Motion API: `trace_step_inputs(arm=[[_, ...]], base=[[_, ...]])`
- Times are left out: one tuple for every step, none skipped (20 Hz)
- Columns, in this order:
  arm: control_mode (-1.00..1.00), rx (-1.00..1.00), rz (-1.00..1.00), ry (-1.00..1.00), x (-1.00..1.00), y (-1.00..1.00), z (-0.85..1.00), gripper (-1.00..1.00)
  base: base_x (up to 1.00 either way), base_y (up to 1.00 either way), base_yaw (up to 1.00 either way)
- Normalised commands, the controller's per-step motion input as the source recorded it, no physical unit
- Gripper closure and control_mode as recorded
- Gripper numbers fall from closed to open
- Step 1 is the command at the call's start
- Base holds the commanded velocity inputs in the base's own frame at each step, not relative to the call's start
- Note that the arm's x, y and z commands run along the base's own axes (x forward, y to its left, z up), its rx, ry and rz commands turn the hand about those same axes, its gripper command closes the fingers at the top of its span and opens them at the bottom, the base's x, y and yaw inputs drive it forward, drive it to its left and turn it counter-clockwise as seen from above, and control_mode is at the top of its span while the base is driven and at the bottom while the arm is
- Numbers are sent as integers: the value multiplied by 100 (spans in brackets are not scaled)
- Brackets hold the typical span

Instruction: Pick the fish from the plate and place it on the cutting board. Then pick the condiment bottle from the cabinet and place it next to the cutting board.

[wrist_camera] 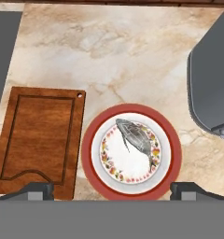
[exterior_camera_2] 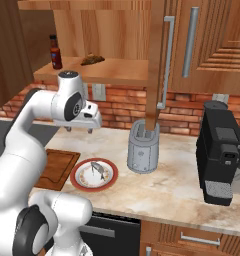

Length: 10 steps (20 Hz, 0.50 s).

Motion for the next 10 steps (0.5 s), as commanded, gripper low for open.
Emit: trace_step_inputs(arm=[[-100,0,0,0,0,-2,-18,-100],[-100,0,0,0,0,-2,-19,-100],[-100,0,0,0,0,-3,-19,-100],[-100,0,0,0,0,-2,-19,-100],[-100,0,0,0,0,-3,-19,-100],[-100,0,0,0,0,-3,-19,-100],[-100,0,0,0,0,-3,-19,-100],[-100,0,0,0,0,-3,-18,-100],[-100,0,0,0,0,-3,-19,-100],[-100,0,0,0,0,-3,-19,-100]], base=[[0,0,0],[0,0,0],[0,0,0],[0,0,0],[0,0,0],[0,0,0],[0,0,0],[0,0,0],[0,0,0],[0,0,0]])
